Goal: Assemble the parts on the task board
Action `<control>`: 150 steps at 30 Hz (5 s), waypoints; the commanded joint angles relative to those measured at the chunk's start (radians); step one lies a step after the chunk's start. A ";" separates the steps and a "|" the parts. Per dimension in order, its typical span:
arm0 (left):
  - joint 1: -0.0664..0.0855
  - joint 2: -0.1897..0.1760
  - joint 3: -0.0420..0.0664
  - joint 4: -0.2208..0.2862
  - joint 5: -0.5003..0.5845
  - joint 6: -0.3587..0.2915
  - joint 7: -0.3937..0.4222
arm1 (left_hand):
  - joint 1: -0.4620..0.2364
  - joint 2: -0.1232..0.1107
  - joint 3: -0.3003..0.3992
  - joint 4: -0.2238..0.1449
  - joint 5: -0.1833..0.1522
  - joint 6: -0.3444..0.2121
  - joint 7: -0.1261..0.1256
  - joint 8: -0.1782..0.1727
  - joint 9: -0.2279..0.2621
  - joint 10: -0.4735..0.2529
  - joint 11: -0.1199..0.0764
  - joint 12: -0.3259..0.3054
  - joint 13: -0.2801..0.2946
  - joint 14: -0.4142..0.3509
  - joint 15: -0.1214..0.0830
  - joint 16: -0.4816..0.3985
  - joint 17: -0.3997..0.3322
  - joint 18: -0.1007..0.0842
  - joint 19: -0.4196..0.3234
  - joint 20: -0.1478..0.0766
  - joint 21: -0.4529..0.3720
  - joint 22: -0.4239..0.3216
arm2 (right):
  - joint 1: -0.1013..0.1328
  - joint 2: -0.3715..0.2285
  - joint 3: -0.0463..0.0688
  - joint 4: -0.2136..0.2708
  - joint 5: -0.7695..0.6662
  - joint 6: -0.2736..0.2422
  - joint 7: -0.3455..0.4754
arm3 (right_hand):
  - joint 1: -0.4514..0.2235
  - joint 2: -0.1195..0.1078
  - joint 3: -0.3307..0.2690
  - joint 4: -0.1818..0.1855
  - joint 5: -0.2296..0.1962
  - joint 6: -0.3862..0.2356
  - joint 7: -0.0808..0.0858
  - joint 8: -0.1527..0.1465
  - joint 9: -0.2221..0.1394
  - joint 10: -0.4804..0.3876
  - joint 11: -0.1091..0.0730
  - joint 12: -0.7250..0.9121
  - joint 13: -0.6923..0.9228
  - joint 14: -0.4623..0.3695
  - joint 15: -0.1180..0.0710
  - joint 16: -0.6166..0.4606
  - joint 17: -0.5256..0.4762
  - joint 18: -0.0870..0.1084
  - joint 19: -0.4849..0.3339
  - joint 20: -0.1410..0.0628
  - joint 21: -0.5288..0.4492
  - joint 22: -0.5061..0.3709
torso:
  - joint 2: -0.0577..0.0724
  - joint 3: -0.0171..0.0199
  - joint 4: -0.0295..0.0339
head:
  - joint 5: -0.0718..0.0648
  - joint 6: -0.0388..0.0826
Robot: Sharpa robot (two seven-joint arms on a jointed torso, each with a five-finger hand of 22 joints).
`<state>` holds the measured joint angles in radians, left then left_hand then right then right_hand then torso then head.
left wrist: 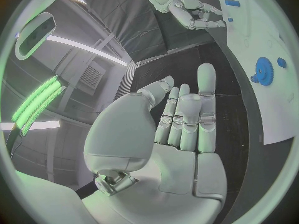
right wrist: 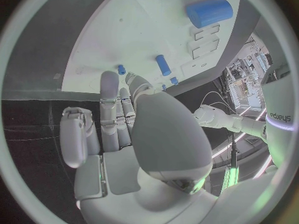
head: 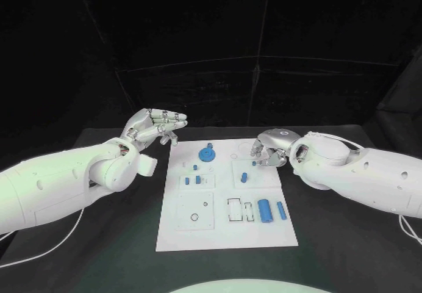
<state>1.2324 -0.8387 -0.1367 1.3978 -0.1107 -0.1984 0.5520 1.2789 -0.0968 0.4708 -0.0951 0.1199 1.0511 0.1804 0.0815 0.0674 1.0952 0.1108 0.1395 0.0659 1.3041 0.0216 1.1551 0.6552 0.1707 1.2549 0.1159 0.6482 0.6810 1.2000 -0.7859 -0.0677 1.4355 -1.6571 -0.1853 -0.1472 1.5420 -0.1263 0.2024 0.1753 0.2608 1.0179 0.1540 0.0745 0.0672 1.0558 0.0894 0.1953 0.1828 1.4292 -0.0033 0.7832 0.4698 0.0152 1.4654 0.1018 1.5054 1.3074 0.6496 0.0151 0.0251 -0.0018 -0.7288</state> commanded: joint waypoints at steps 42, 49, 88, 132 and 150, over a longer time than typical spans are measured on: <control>0.002 -0.009 0.001 0.010 0.063 0.058 0.033 | -0.015 0.006 -0.018 -0.002 -0.012 0.003 0.003 -0.002 0.000 0.005 0.001 0.012 0.001 -0.021 -0.001 -0.017 -0.026 0.012 -0.013 0.002 -0.017 -0.012 | -0.039 0.065 0.001 -0.060 -0.094 0.000 -0.035 | -0.016 0.022 0.203 -0.082 -0.079 0.101 -0.007 0.014 0.009 0.131 -0.017 -0.015 -0.088 -0.006 -0.010 0.009 0.002 0.001 0.078 -0.006 0.020 0.198 | -0.002 0.0017 -0.0028 | 0.000 -0.015; 0.002 -0.009 0.001 0.004 0.063 0.061 0.029 | -0.017 0.007 -0.021 -0.002 -0.015 0.001 0.004 -0.003 0.000 0.003 0.002 0.013 0.001 -0.023 0.000 -0.018 -0.030 0.012 -0.014 0.002 -0.019 -0.013 | -0.041 0.028 0.001 -0.003 -0.100 -0.152 -0.041 | -0.025 0.026 0.220 -0.098 -0.094 0.118 -0.013 0.018 0.011 0.151 -0.023 -0.013 -0.087 -0.005 -0.016 0.008 0.002 -0.001 0.082 -0.012 0.026 0.207 | -0.003 0.0022 -0.0039 | -0.003 -0.015; 0.002 0.012 0.001 0.007 0.078 0.067 0.024 | -0.018 0.007 -0.028 -0.002 -0.017 -0.004 0.005 -0.004 -0.001 -0.003 0.003 0.014 0.000 -0.026 0.001 -0.021 -0.036 0.012 -0.014 0.003 -0.024 -0.017 | -0.121 0.117 -0.015 0.223 -0.051 -0.136 -0.003 | -0.041 0.014 0.247 -0.121 -0.089 0.112 -0.008 0.006 0.007 0.146 -0.019 -0.027 -0.092 -0.005 -0.015 0.007 0.001 0.000 0.080 -0.013 0.025 0.204 | 0.000 -0.0020 -0.0018 | 0.072 -0.048; 0.004 0.022 0.001 0.010 0.079 0.079 0.018 | -0.025 0.007 -0.043 0.000 -0.021 -0.008 0.007 -0.004 -0.001 -0.008 0.005 0.018 0.001 -0.028 0.003 -0.021 -0.041 0.012 -0.013 0.004 -0.029 -0.022 | -0.152 0.191 -0.040 0.167 -0.140 -0.051 -0.042 | -0.052 0.011 0.252 -0.126 -0.093 0.109 -0.006 0.002 0.006 0.144 -0.017 -0.032 -0.093 -0.005 -0.013 0.007 0.001 0.000 0.080 -0.012 0.023 0.203 | -0.001 -0.0001 -0.0018 | 0.108 -0.086; 0.005 0.022 0.001 0.005 0.079 0.083 0.008 | -0.026 0.007 -0.048 0.000 -0.022 -0.010 0.007 -0.004 -0.001 -0.010 0.005 0.019 0.001 -0.029 0.003 -0.021 -0.044 0.012 -0.013 0.005 -0.031 -0.024 | -0.153 0.193 -0.040 0.168 -0.145 -0.080 -0.054 | -0.150 -0.042 0.194 -0.116 -0.098 -0.028 0.021 -0.013 -0.002 -0.013 0.022 -0.104 -0.119 -0.005 0.016 0.011 0.004 0.015 0.053 0.014 -0.021 0.143 | -0.003 0.0002 -0.0028 | 0.105 -0.084</control>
<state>1.2349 -0.8178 -0.1369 1.4032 -0.0376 -0.1294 0.5608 1.2654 -0.0919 0.4291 -0.0954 0.1046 1.0466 0.1842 0.0815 0.0679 1.0915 0.1144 0.1512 0.0657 1.2793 0.0253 1.1378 0.6124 0.1690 1.2459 0.1180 0.6211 0.6584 1.0469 -0.5895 -0.1074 1.5977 -1.7943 -0.2254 -0.1979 1.4022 -0.1682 0.4025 0.0598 0.1650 0.9964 0.1754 0.0619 0.0635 1.0500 0.1124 0.0907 0.0618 1.4240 0.0054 0.7906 0.4721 0.0151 1.4652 0.1091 1.4867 1.3073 0.6468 0.0147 0.0221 0.1051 -0.8142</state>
